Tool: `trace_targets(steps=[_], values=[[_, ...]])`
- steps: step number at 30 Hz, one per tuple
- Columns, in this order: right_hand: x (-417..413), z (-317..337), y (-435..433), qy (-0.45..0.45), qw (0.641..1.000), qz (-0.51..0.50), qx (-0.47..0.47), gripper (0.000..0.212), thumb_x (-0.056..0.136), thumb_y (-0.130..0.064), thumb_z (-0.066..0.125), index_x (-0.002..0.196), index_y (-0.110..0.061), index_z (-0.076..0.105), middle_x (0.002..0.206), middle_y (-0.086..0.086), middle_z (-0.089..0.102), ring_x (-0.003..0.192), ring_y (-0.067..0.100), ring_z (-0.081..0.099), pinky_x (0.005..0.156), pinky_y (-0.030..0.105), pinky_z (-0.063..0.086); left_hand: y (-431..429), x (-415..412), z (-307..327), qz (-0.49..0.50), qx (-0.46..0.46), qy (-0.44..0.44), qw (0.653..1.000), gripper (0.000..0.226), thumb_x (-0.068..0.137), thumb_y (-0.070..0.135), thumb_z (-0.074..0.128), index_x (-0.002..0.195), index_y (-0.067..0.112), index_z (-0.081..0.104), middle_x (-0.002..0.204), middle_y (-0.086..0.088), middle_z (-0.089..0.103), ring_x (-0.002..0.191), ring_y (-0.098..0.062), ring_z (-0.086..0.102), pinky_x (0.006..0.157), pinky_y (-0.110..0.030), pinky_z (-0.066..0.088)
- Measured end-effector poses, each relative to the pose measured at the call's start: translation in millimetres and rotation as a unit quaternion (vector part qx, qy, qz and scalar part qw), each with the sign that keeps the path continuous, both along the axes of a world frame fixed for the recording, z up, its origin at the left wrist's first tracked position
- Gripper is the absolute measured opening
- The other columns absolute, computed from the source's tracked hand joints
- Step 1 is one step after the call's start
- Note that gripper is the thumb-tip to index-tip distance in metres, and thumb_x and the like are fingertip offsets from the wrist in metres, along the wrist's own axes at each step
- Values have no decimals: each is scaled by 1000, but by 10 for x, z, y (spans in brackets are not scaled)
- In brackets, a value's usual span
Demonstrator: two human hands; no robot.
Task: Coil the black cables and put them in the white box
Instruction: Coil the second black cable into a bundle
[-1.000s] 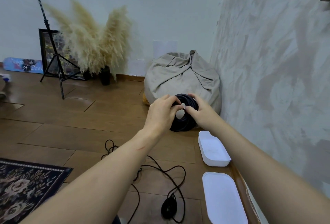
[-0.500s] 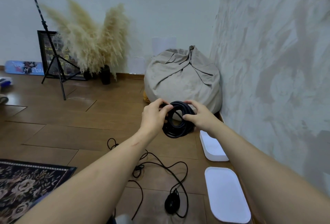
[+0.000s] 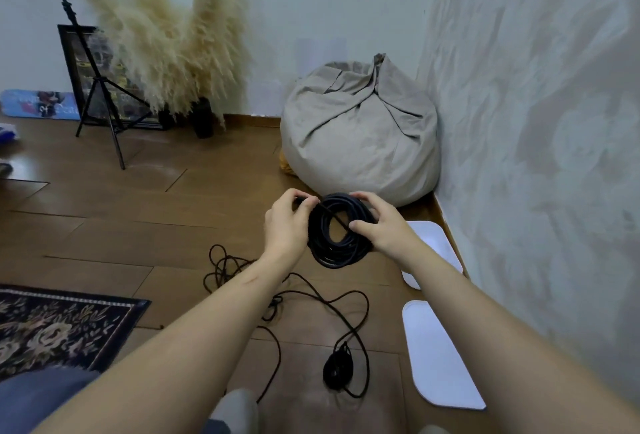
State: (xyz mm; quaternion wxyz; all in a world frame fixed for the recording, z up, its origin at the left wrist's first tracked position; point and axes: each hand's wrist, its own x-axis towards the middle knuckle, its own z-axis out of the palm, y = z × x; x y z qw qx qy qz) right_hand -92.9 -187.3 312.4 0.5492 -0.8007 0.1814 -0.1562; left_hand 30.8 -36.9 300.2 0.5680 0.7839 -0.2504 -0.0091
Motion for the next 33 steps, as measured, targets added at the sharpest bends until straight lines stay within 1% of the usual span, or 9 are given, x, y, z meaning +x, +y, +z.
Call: trace_targets(steps=[5,8,11,13,16,19,22,28,33], values=[[30,-624,43,67,998,7,15,46,92,-13,68,129,-35,54,120,-6,66,111,17,65,96,46,56,64,76,-704,-4,14,95,995,7,95,39,65,95,43,60,95,11,70,90,-13,71,82,-48,61],[74,-973,123,93,995,5,40,47,92,-11,68,133,-31,53,123,-6,63,111,15,63,93,38,57,193,10,-1109,47,109,37,992,19,95,41,66,109,39,53,106,15,61,93,-12,62,82,-36,50],[109,-1338,234,124,990,1,64,48,92,-12,67,135,-28,53,127,-4,59,108,12,62,84,29,56,269,-98,-1463,80,158,26,984,12,99,38,61,107,31,65,108,8,68,101,-15,62,81,-33,46],[119,-1575,300,141,987,-2,77,47,93,-10,66,135,-25,53,126,-3,60,107,10,61,79,22,53,304,-134,-1717,69,187,61,978,20,100,41,58,113,32,70,110,7,73,107,-17,65,87,-35,49],[132,-1938,354,176,977,-21,121,46,94,-8,65,134,-27,53,128,-2,60,114,18,61,88,35,57,388,-152,-2098,-15,214,112,970,39,100,43,58,137,29,62,133,4,66,125,-17,59,103,-37,48],[161,-2286,461,194,966,-35,164,47,94,-9,66,133,-30,53,131,-3,59,120,21,59,94,42,56,502,-154,-2343,-74,203,177,960,53,102,33,59,153,25,45,151,1,52,140,-18,47,114,-38,40],[221,-2629,666,197,953,-47,226,48,95,-6,63,135,-29,51,133,-2,57,122,20,56,87,33,56,647,-115,-2539,-82,207,239,945,63,101,25,61,158,30,35,154,0,48,142,-21,44,116,-40,39],[182,-3240,990,232,910,-92,331,54,98,-6,59,147,-23,42,146,2,50,131,23,51,106,45,50,845,-93,-2937,-84,277,246,925,67,99,13,62,158,28,35,150,0,53,141,-20,47,115,-30,36],[-105,-3442,937,272,919,-119,261,49,101,-11,56,147,-27,44,144,-1,52,132,21,50,109,45,47,748,-381,-3240,-125,327,246,904,78,95,18,67,160,34,26,149,-4,54,137,-23,51,113,-41,45]])
